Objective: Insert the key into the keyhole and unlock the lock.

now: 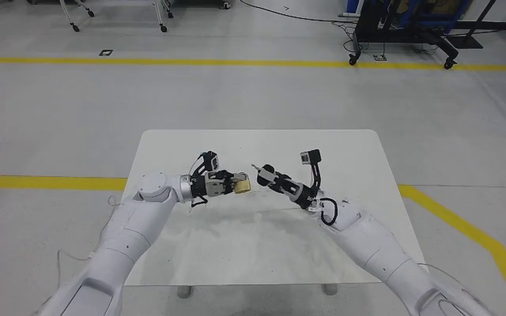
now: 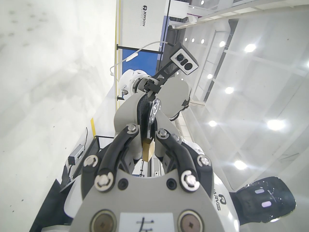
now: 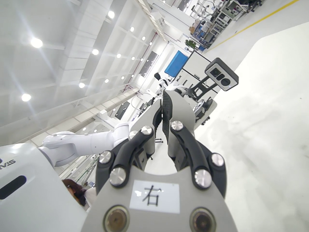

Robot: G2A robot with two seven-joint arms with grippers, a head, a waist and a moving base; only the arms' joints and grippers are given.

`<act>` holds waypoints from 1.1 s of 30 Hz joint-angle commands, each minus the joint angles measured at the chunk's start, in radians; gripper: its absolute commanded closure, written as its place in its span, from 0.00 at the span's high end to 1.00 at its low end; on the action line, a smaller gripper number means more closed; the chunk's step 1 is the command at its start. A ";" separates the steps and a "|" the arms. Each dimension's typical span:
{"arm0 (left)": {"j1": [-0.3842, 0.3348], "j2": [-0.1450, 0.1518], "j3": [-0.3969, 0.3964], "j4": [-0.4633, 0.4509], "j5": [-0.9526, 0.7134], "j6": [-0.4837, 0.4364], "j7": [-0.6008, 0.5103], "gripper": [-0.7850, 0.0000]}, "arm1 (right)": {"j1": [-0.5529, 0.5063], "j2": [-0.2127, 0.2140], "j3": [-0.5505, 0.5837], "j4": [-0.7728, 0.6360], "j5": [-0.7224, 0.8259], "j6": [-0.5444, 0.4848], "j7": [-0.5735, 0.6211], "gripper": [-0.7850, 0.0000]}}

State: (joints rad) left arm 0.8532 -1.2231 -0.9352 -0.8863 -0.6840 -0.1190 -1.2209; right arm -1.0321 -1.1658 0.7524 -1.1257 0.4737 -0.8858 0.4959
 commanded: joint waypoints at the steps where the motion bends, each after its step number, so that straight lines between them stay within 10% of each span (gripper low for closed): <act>1: 0.000 0.000 0.000 0.000 0.001 0.006 0.000 0.00 | 0.001 0.000 -0.001 0.001 -0.004 0.002 -0.001 0.00; 8: 0.006 0.000 0.006 -0.010 0.016 0.020 0.022 0.00 | 0.001 0.000 -0.001 0.001 -0.004 0.002 -0.001 0.00; 12: -0.006 -0.006 0.020 -0.038 0.027 0.173 0.091 0.00 | -0.011 0.001 0.009 -0.021 -0.011 0.038 -0.015 0.00; 20: -0.098 -0.042 0.080 -0.001 0.007 0.440 0.181 0.00 | -0.164 0.052 0.133 -0.197 0.091 0.361 0.026 0.00; 26: -0.156 -0.072 0.110 0.061 -0.012 0.425 0.177 0.00 | -0.325 0.104 0.273 -0.421 0.049 0.573 0.012 0.00; 33: -0.156 -0.072 0.110 0.061 -0.012 0.425 0.177 0.00 | -0.325 0.104 0.273 -0.421 0.049 0.573 0.012 0.00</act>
State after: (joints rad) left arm 0.6969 -1.2948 -0.8252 -0.8251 -0.6957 0.3062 -1.0437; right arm -1.3572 -1.0617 1.0252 -1.5462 0.5223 -0.3131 0.5074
